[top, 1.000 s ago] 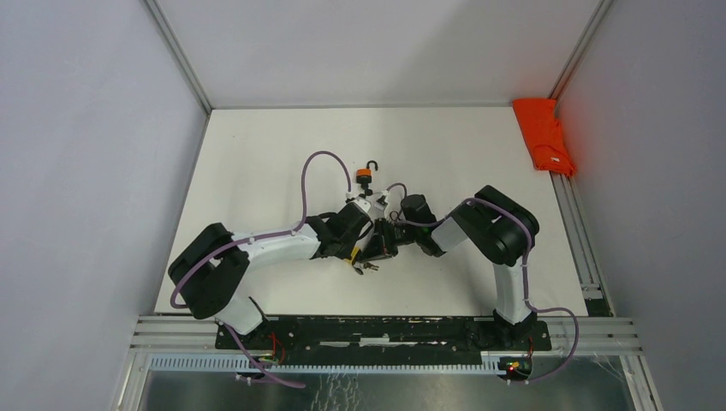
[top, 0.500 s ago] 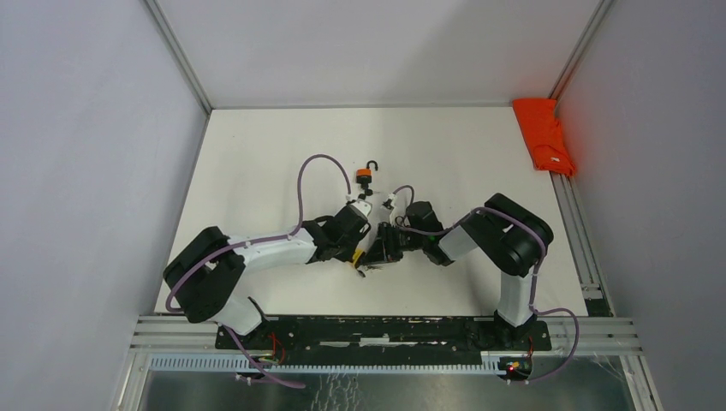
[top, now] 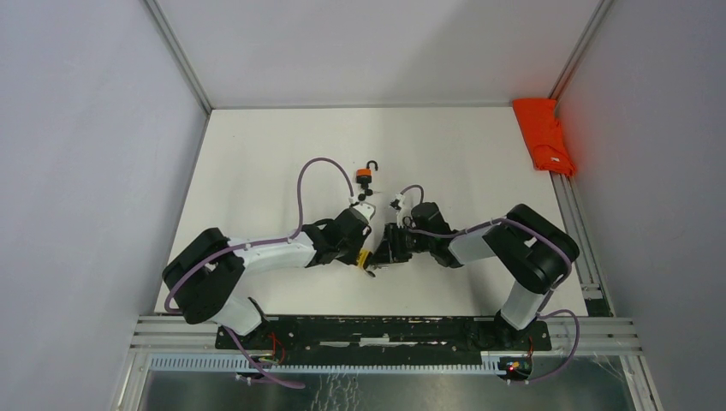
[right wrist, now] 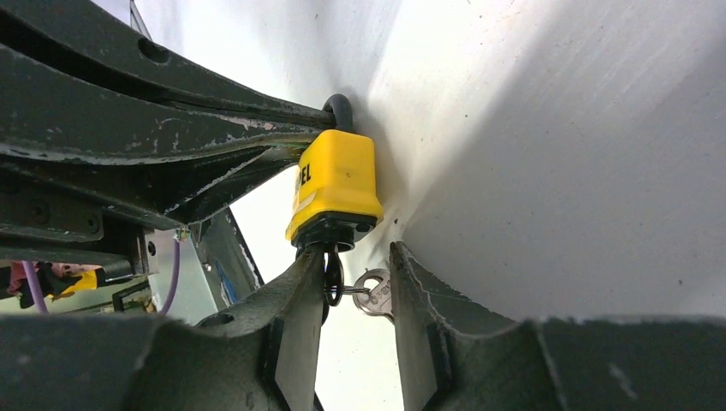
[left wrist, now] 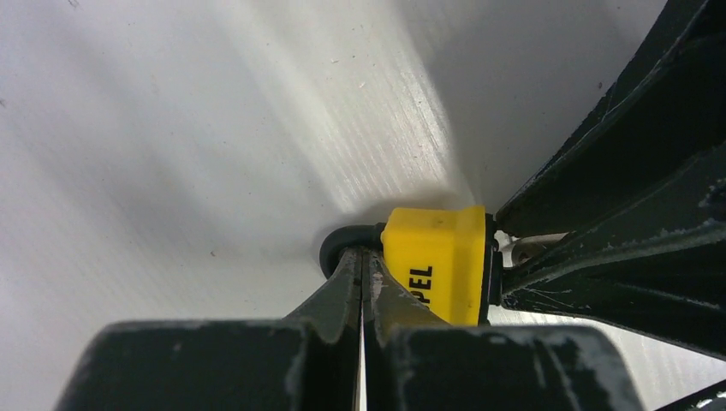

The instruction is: Unlock with the key

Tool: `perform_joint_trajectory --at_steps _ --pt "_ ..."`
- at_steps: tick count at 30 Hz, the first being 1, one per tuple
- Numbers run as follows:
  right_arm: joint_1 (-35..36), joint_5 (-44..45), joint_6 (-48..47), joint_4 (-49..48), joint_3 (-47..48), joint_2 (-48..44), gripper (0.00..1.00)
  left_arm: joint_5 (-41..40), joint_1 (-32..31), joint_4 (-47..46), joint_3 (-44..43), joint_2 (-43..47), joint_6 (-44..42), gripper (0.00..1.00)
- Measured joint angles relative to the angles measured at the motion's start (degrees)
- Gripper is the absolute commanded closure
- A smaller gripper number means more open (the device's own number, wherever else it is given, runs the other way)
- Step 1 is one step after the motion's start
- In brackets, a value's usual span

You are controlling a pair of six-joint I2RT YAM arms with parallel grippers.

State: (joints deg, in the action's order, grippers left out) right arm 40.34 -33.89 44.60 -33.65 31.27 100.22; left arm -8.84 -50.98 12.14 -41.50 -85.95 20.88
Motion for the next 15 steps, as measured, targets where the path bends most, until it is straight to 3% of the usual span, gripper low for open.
perform_joint_trajectory --at_steps 7,15 --pt "-0.33 2.6 -2.8 4.09 -0.42 -3.02 0.61 1.11 -0.26 -1.22 0.52 0.35 0.59 0.98" --pt "-0.39 12.79 -8.37 13.79 0.92 -8.55 0.61 3.28 -0.9 -2.36 0.66 0.98 0.96 0.98"
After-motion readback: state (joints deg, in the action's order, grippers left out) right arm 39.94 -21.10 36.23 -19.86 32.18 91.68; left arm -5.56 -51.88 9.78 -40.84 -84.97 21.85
